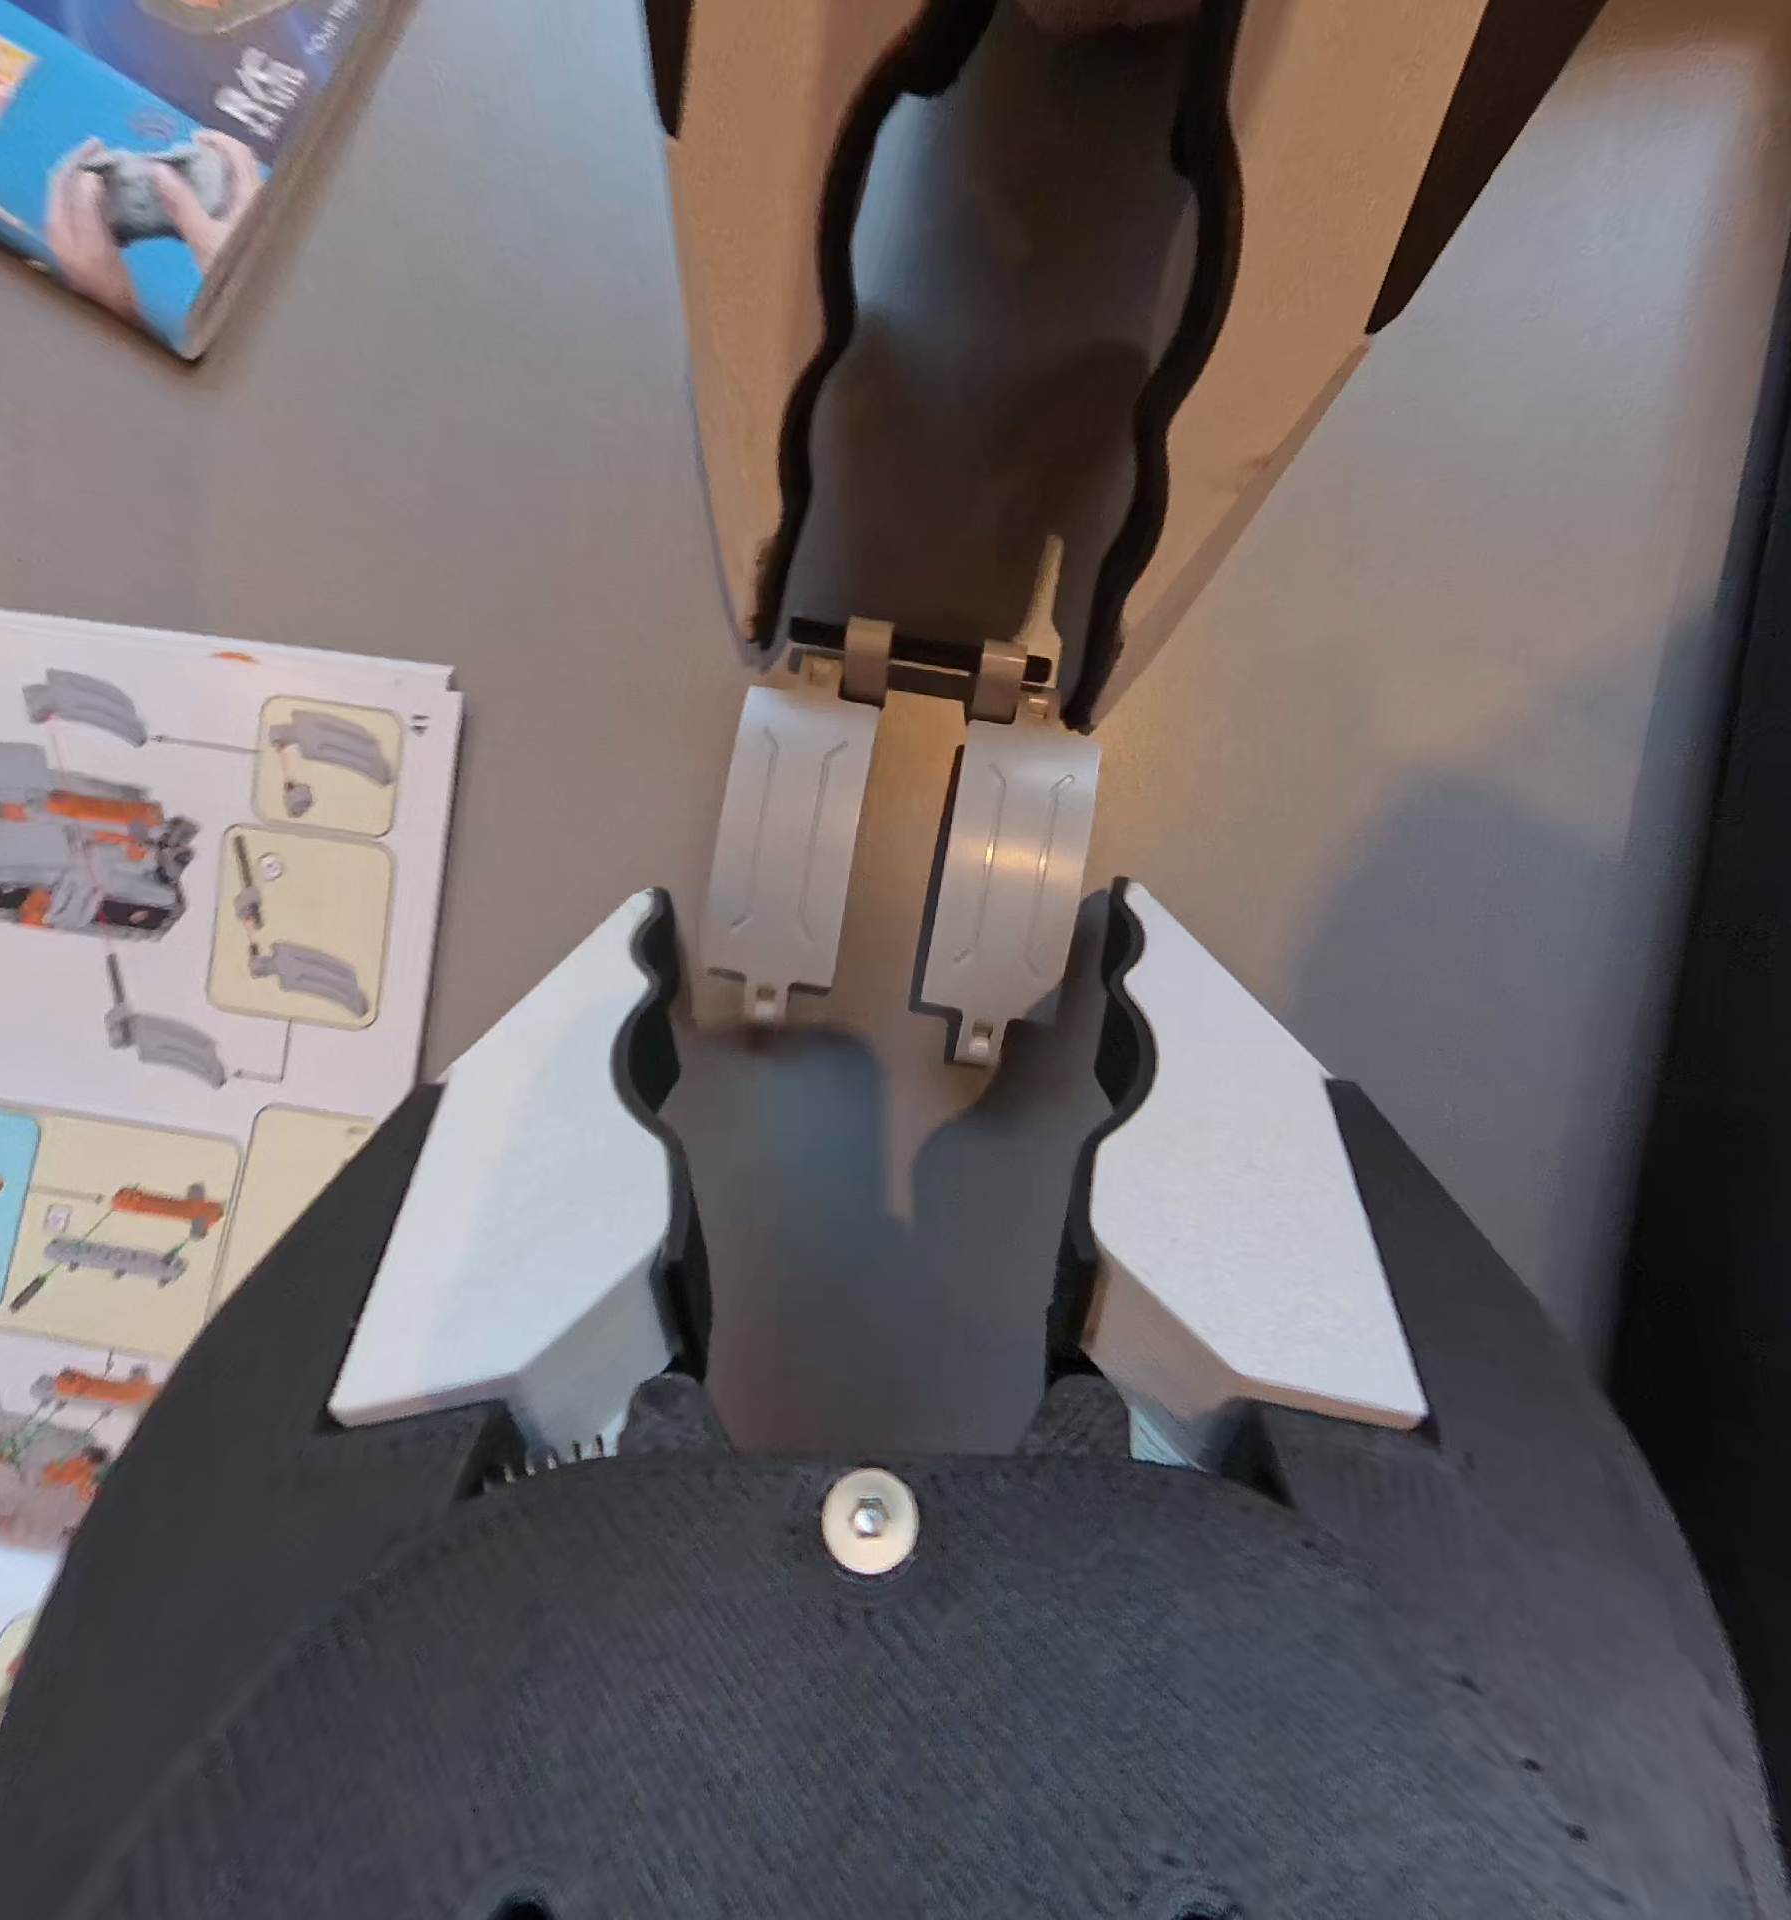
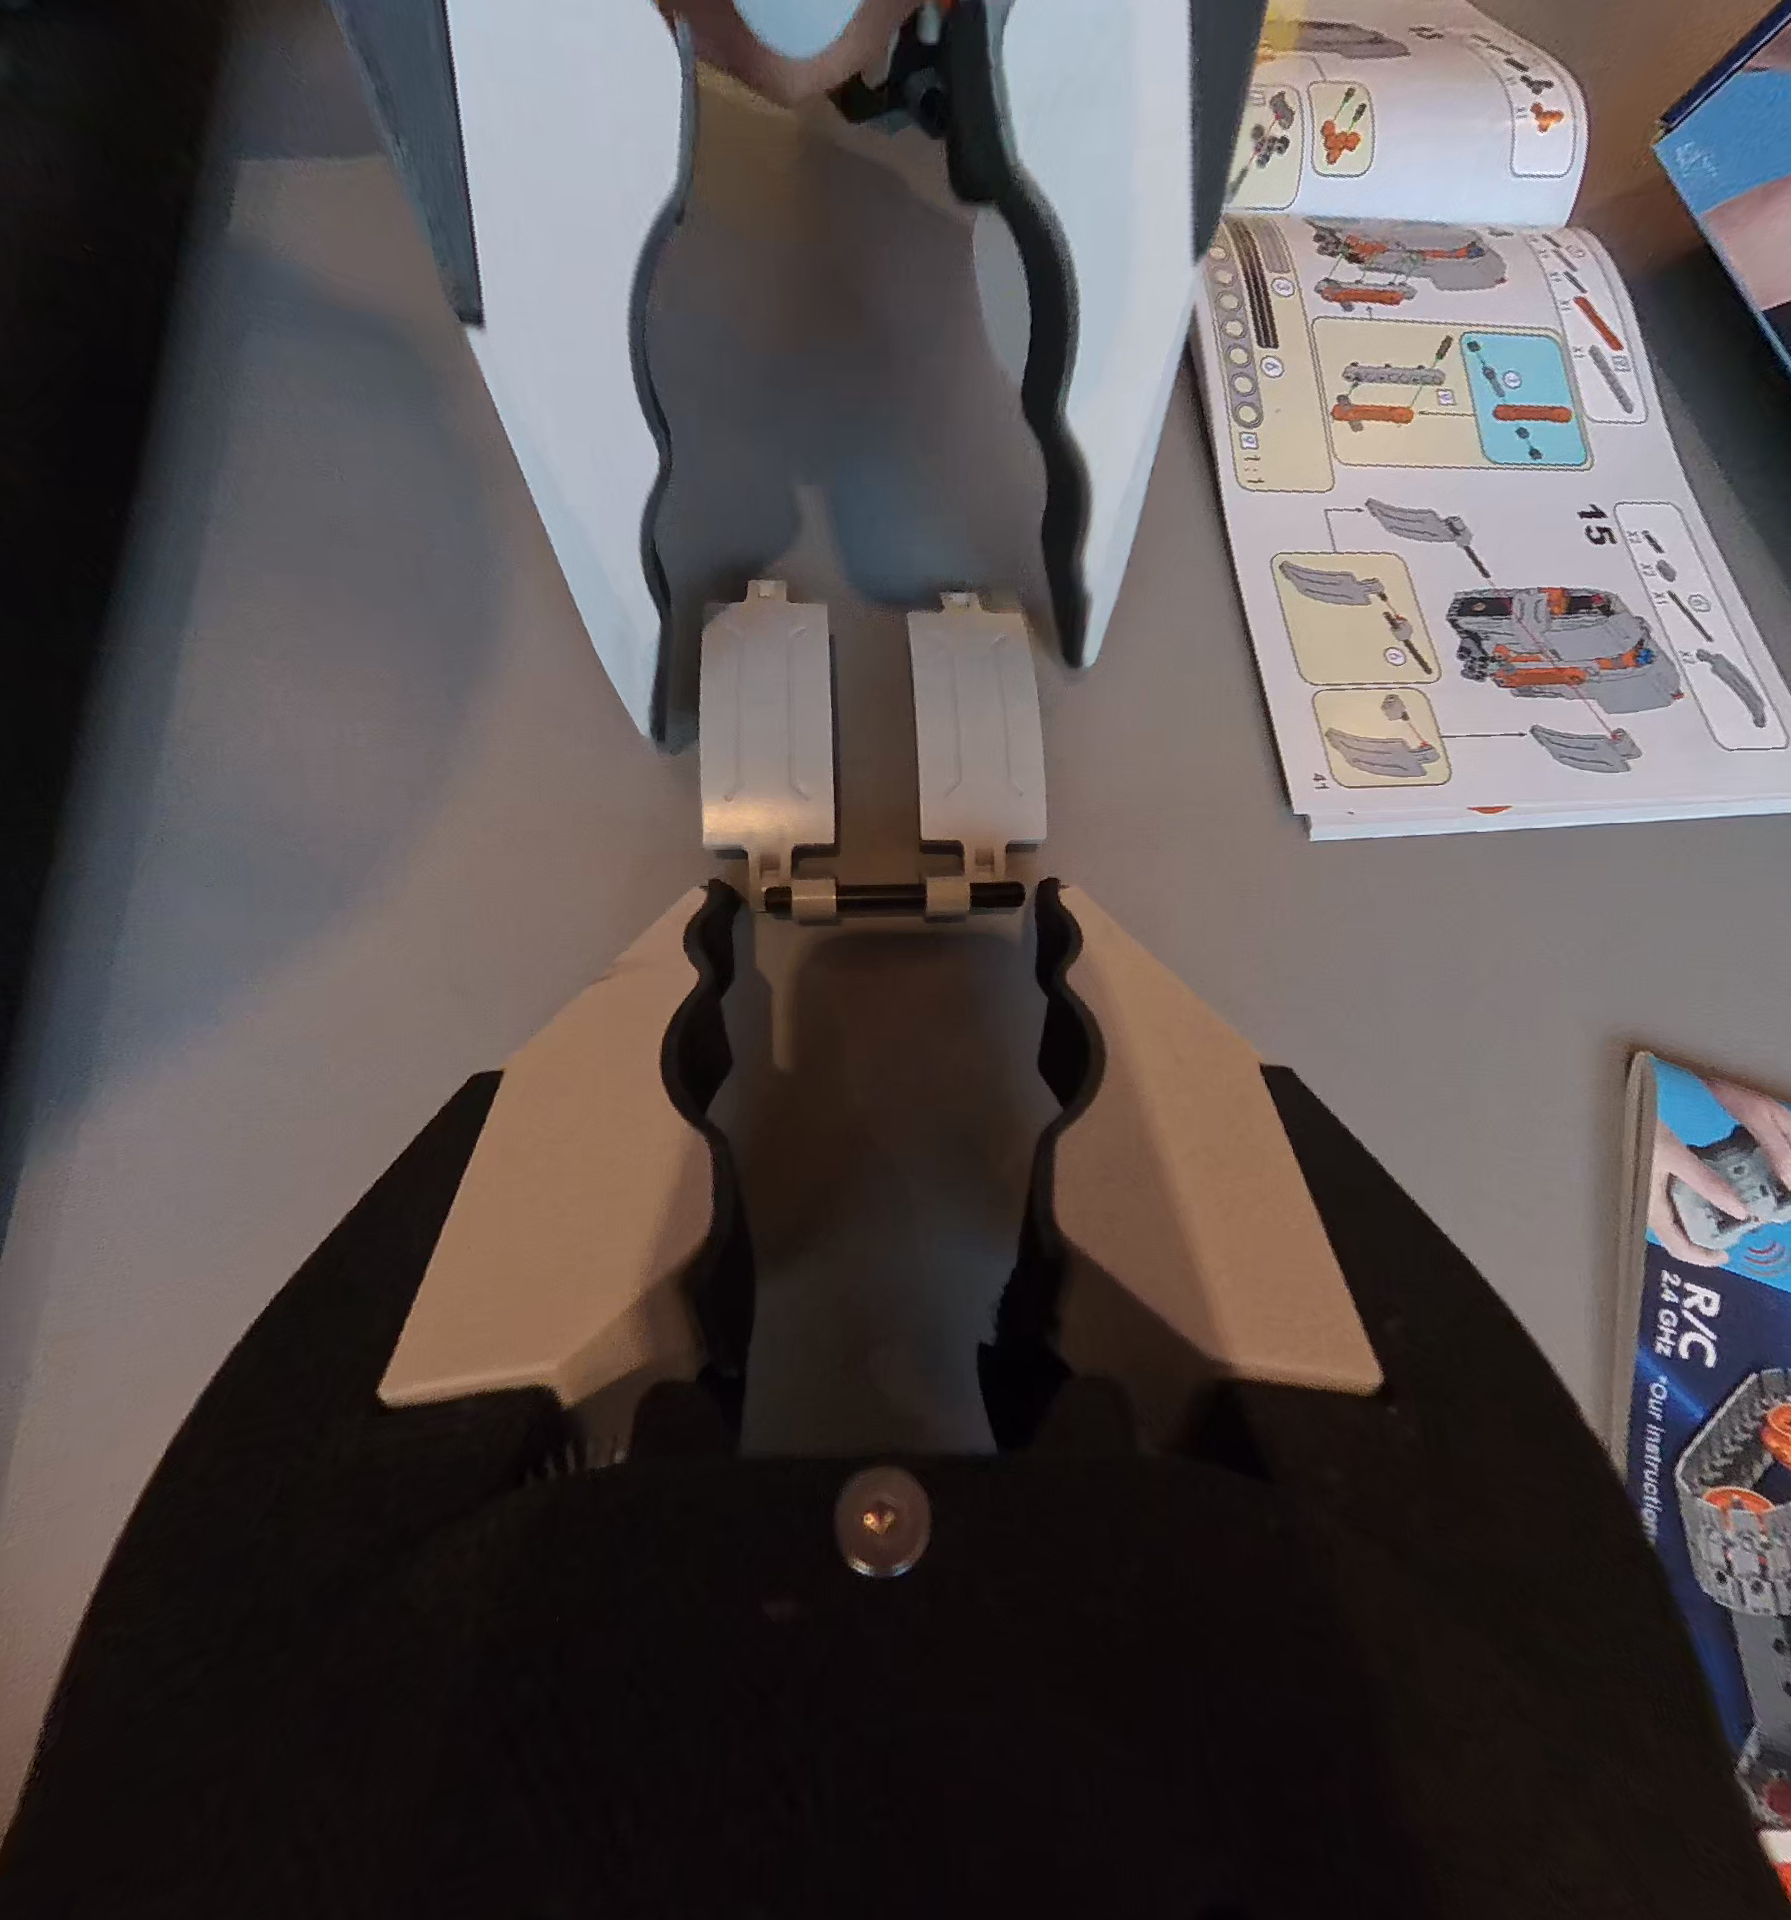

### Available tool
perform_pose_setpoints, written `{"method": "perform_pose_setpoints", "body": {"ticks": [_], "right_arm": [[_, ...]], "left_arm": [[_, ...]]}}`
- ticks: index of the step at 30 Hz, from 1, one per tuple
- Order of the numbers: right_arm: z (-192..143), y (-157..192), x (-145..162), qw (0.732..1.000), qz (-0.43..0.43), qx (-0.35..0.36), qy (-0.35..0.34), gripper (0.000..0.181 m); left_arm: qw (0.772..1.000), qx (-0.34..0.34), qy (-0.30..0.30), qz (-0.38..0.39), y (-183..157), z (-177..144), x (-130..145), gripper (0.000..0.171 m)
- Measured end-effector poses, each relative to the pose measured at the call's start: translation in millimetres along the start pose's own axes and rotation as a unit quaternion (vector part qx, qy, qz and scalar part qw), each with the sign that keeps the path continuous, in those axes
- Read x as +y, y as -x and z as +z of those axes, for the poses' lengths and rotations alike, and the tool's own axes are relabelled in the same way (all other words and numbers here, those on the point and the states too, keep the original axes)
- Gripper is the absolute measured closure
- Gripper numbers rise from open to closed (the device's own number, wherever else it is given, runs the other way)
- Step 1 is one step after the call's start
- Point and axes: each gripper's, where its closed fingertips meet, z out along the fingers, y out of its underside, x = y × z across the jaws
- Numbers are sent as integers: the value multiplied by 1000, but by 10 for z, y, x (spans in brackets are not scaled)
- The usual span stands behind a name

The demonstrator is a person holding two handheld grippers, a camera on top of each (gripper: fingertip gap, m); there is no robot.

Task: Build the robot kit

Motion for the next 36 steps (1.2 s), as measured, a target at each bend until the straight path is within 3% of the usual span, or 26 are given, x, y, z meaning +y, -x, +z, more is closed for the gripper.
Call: {"method": "perform_pose_setpoints", "body": {"ticks": [11, 36], "right_arm": [[7, 2, 23, 1000, 23, -12, 6, 114], [23, 33, 15, 1000, 23, -19, 7, 115]], "left_arm": [[995, 14, -93, -45, 52, -354, -204, 83], [997, 2, -29, -65, 153, -229, 58, 96]]}}
